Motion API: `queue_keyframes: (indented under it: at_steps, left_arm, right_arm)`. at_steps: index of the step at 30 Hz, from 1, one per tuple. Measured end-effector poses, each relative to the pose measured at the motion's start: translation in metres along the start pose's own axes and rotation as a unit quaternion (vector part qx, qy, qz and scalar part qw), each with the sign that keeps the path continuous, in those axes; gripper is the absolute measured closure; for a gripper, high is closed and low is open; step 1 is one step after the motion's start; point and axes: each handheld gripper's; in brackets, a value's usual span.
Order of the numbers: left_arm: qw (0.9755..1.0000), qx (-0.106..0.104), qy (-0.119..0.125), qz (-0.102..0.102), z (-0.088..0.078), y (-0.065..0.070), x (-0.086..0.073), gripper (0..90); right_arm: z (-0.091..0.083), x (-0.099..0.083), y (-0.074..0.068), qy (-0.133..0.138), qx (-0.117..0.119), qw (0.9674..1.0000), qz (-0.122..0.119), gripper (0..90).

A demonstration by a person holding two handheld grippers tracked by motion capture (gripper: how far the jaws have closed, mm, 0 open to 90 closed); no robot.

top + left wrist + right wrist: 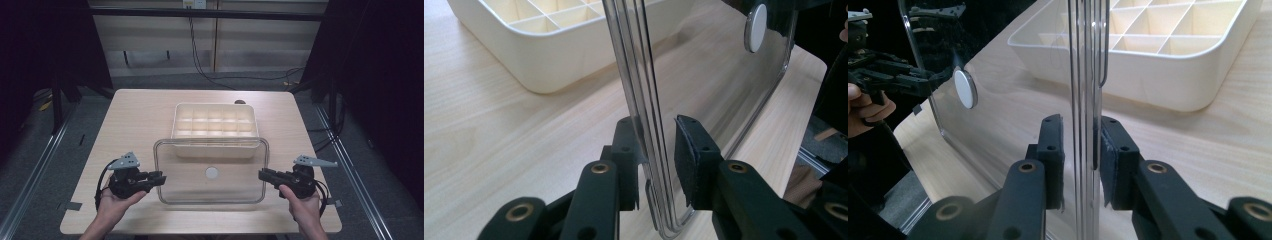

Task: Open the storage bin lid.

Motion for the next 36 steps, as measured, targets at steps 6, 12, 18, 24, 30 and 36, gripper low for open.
queue_keyframes:
  at_steps: [6,12,18,24,30,36]
  left_arm:
    - [0.9999,0.004,-0.016,-0.002,-0.006,0.002,-0.011,71.9]
    - [0.9995,0.001,-0.031,-0.009,-0.006,0.004,-0.02,71.9]
    - [0.9992,-0.002,-0.039,-0.012,-0.005,0.008,-0.025,72.0]
    - [0.9991,-0.002,-0.042,-0.008,-0.002,0.01,-0.027,71.6]
    - [0.999,-0.003,-0.042,-0.011,0.0,0.008,-0.029,69.9]
    - [0.999,-0.004,-0.043,-0.013,0.003,0.005,-0.03,68.6]
  right_arm:
    - [0.004,-0.009,-0.004,-0.016,0.005,0.9998,0.005,74.0]
    - [0.006,-0.018,-0.007,-0.036,0.009,0.9993,0.007,74.1]
    - [0.004,-0.024,-0.006,-0.035,0.009,0.9993,0.014,74.1]
    - [0.003,-0.03,-0.003,-0.039,0.01,0.999,0.02,74.3]
    - [0.007,-0.034,0.0,-0.044,0.009,0.9986,0.026,74.3]
    - [0.01,-0.035,0.001,-0.052,0.004,0.9985,0.018,74.1]
Point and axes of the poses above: each handheld gripper's, and its own axes: z roughly forward along the jaws, x roughly out of its top, y roughly to its right, and after that the axes turned 12 degrees about x, right-handed
